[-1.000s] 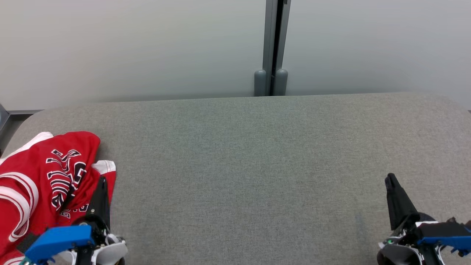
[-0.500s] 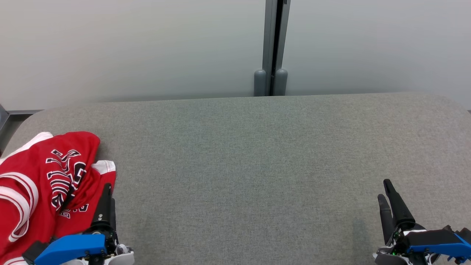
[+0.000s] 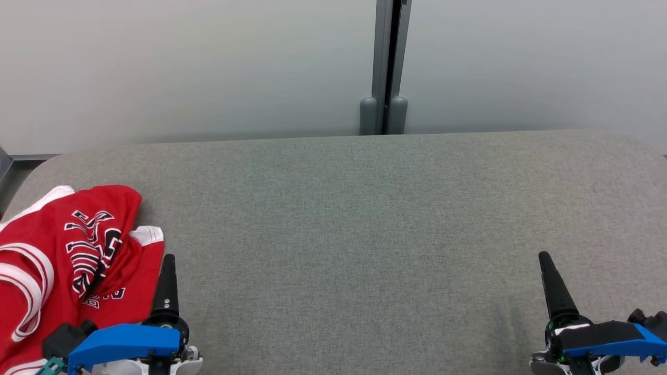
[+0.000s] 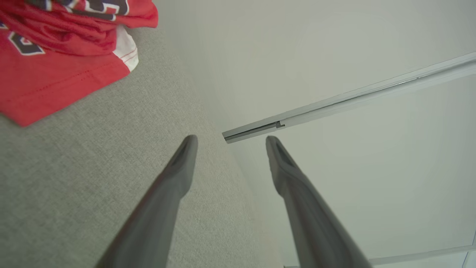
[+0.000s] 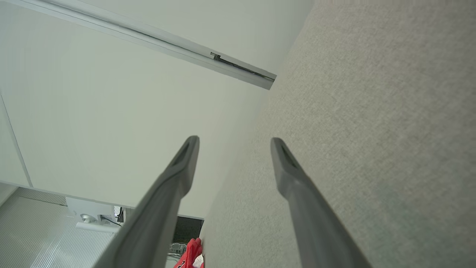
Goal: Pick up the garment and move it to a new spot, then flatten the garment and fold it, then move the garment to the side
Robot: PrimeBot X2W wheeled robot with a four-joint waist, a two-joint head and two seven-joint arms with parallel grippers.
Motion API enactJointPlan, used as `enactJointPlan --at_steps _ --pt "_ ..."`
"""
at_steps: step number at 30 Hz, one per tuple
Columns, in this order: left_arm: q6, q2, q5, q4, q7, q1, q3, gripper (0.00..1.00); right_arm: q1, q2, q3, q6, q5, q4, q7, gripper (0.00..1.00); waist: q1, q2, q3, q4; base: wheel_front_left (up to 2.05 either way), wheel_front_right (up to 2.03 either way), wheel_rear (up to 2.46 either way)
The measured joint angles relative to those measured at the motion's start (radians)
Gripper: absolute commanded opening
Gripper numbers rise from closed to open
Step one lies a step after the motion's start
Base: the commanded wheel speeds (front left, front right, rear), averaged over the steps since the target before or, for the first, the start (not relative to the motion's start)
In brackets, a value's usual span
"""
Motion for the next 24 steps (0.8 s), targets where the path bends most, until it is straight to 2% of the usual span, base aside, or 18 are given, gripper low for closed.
enactJointPlan --at_steps 11,24 --pt "0.021 0.021 0.222 -0.005 -0.04 0.0 -0.053 1.0 0.0 0.0 -0.004 0.0 -0.175 -0.007 -0.04 1.0 0.0 0.0 0.003 0.006 0.0 0.0 0.0" --pt "0.026 0.03 0.425 -0.011 -0.087 0.001 -0.096 1.0 0.001 -0.001 0.003 0.0 -0.379 0.007 -0.086 1.0 0.0 0.0 -0.005 0.009 0.0 0.0 0.0"
